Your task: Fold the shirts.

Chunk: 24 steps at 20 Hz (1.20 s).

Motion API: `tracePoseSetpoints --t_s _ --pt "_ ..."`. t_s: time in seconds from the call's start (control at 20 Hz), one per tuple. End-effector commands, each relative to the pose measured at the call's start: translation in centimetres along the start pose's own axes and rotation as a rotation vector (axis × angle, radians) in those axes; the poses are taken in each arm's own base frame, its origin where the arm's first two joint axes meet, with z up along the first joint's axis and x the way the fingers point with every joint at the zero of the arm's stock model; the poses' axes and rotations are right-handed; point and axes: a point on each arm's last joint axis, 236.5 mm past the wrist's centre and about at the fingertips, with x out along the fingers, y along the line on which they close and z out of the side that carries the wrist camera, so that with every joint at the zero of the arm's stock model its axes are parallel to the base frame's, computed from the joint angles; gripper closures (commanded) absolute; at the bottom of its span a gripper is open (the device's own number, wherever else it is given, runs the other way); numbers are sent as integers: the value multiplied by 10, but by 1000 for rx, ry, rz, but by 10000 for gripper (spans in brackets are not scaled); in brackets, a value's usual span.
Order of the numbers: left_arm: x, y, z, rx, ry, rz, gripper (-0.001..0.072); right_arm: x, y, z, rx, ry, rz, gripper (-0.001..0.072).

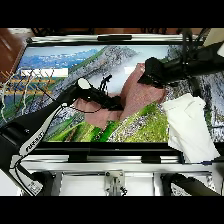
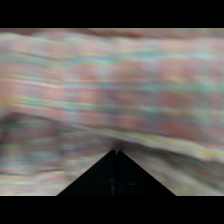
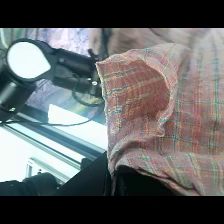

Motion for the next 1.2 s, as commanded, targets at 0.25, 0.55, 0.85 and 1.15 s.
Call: tracePoseSetpoints --t_s 0.25,0.55,0.85,1.15 --pt "-131 44 32 33 -128 110 682 7 -13 31 4 -111 -45 658" --pt "-337 52 44 30 -504 233 682 111 -4 57 -37 -91 16 657" --pt "-418 28 -2 72 -601 326 681 240 25 69 11 -170 102 657" --pt "-423 24 -12 76 -601 359 682 298 48 53 124 -148 231 118"
